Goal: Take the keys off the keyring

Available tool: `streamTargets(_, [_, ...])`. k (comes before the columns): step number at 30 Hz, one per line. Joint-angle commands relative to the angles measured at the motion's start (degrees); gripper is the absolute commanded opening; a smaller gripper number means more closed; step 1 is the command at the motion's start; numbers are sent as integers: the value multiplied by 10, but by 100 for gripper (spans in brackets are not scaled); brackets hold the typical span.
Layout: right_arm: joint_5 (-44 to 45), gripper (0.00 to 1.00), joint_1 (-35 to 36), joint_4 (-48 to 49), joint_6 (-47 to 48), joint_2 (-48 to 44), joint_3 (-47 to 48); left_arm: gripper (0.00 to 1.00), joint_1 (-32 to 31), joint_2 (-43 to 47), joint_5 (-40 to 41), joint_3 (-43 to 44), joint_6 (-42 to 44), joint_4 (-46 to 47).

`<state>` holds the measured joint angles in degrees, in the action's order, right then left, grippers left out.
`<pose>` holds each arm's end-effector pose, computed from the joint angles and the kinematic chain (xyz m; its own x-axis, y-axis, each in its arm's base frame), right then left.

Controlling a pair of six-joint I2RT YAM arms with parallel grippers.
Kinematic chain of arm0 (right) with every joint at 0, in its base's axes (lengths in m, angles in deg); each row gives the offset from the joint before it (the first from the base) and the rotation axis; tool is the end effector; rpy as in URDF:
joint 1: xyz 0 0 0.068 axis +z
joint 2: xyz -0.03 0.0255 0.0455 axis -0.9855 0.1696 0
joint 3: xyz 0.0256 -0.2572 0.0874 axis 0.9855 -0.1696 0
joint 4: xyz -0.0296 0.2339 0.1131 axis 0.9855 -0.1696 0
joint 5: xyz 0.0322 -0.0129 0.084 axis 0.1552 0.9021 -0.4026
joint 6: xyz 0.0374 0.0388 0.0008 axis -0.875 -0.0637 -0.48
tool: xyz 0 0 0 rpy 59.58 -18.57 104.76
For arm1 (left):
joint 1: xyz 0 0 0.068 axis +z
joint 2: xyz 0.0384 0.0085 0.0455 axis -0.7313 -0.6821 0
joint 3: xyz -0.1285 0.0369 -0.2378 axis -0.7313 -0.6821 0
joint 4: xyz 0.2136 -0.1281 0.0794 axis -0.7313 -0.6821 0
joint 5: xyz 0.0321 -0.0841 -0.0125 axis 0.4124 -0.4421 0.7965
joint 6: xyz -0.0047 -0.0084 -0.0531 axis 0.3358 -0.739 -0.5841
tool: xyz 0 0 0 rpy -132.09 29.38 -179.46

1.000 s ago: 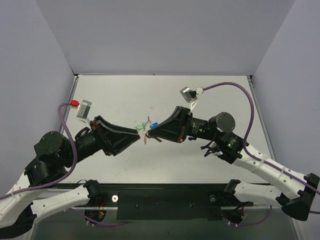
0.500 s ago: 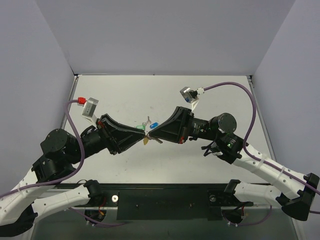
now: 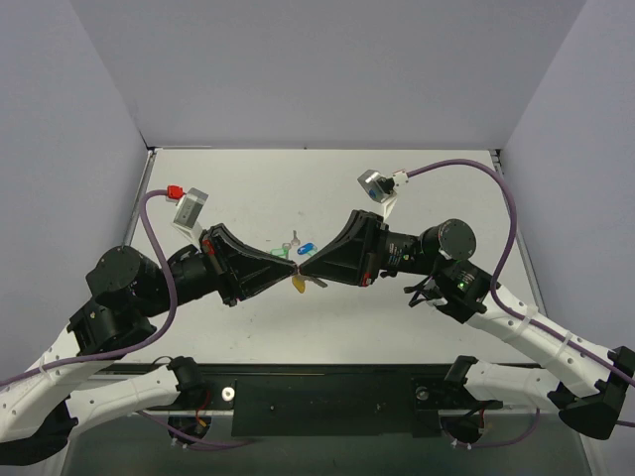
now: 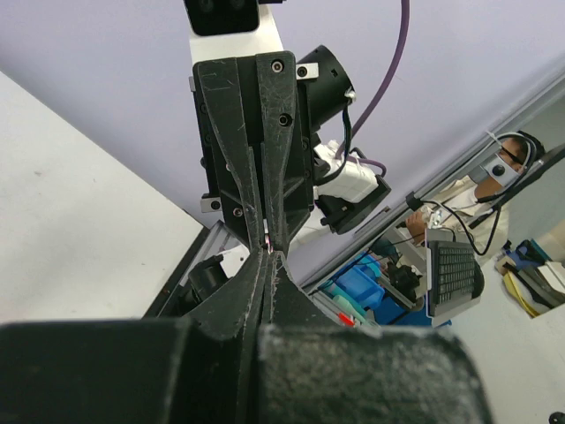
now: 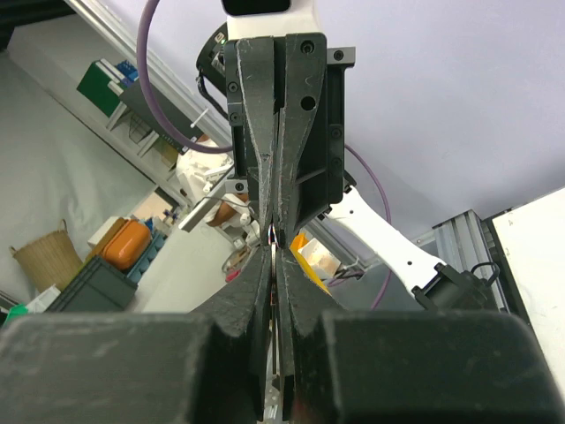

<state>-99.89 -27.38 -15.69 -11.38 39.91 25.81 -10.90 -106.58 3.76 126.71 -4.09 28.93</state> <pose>0.1093 0.1834 0.4549 -0.6160 0.2605 -0.7434 -0.7703 -0.3966 0.4993 0.0627 -0.1128 0.4705 -0.5921 -0.3795 -0.7109 0.7281 0.1262 -0.6738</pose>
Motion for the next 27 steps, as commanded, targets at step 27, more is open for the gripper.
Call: streamTargets(27, [-26, 7, 2, -270, 131, 9, 83, 0, -1, -54, -82, 27, 15, -51])
